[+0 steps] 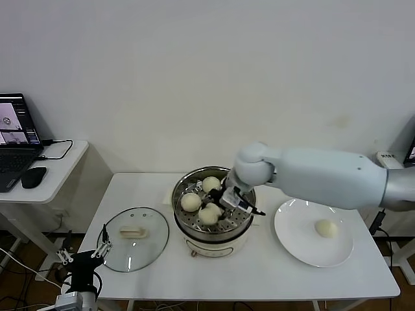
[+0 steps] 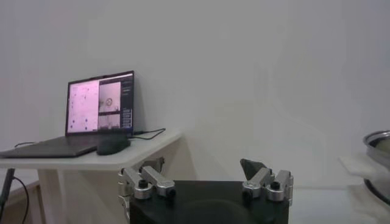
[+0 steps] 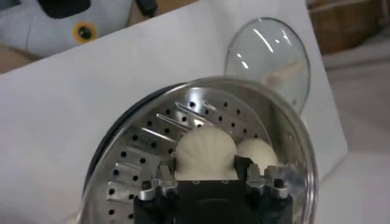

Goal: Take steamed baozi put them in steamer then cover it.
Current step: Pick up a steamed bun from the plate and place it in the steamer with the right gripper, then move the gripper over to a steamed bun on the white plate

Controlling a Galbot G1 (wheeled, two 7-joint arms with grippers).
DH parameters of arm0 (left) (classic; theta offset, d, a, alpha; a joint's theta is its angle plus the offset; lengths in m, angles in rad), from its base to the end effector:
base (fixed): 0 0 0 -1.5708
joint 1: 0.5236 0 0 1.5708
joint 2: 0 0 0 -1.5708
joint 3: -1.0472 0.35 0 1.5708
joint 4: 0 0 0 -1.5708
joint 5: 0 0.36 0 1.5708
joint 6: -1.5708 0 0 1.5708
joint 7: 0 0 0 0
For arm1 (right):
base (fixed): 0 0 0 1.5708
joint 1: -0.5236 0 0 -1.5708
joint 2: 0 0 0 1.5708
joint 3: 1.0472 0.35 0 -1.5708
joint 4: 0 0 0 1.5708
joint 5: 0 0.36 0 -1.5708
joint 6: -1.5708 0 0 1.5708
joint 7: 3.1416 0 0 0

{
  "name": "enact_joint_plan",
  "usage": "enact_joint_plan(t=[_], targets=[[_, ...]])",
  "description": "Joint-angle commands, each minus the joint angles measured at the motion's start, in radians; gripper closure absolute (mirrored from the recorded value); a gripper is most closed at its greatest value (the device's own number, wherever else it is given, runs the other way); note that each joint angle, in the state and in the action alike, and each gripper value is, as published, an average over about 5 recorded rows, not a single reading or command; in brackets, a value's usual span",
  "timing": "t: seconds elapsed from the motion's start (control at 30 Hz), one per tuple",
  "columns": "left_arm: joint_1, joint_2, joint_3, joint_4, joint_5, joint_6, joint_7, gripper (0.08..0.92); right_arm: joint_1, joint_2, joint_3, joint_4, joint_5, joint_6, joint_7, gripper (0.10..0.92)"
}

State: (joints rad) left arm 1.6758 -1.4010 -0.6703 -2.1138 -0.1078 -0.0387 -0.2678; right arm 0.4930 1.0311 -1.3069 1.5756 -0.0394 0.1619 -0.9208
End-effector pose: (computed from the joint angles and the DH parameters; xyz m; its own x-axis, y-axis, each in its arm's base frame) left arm 0.1561 0.0721 -0.3039 -0.9560 -0.2933 -0.0010 -0.2913 0.9492 0.1192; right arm 0.4745 0.1195 -0.1070 -0.1034 -0.3543 0.9294 -0.3467 -0.8630 -0.3676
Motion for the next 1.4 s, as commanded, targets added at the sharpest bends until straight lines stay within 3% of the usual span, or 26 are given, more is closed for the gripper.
enact_joint_plan(t=[0.03,0.27,0.43,0.57,0.7,1.03,1.23,1.4], targets=[[0.001,0.001,-0.003,-0.002,-0.003,-0.004,-0.002,0.177,-0.02,0.058,-0.026,-0.033,-0.066,0.077,0.003,0.423],[-0.002,0.004,0.002,0.004,-0.008,-0.011,-0.006,0.177,-0.004,0.034,-0.02,-0.015,-0.038,0.071,0.02,0.393],[-0.006,0.011,0.005,0.0,-0.012,-0.009,-0.005,0.177,0.036,-0.024,0.014,0.005,-0.016,0.066,0.017,0.261],[-0.011,0.016,0.006,-0.008,-0.016,-0.005,-0.004,0.177,0.069,-0.115,0.051,0.046,0.038,0.042,-0.002,0.208],[-0.016,0.021,0.007,-0.01,-0.016,-0.002,-0.002,0.177,0.086,-0.245,0.131,0.084,0.106,-0.036,-0.028,0.203],[-0.018,0.04,0.028,-0.045,-0.014,0.015,0.005,0.177,-0.006,-0.705,0.26,0.154,0.168,-0.433,-0.091,0.203],[-0.024,0.049,0.049,-0.036,-0.011,0.016,0.006,0.177,-0.163,-0.862,0.321,0.124,0.042,-0.397,-0.091,0.203],[-0.023,0.058,0.053,-0.023,-0.012,0.015,0.007,0.177,-0.329,-0.875,0.398,0.044,-0.04,-0.344,-0.082,0.203]])
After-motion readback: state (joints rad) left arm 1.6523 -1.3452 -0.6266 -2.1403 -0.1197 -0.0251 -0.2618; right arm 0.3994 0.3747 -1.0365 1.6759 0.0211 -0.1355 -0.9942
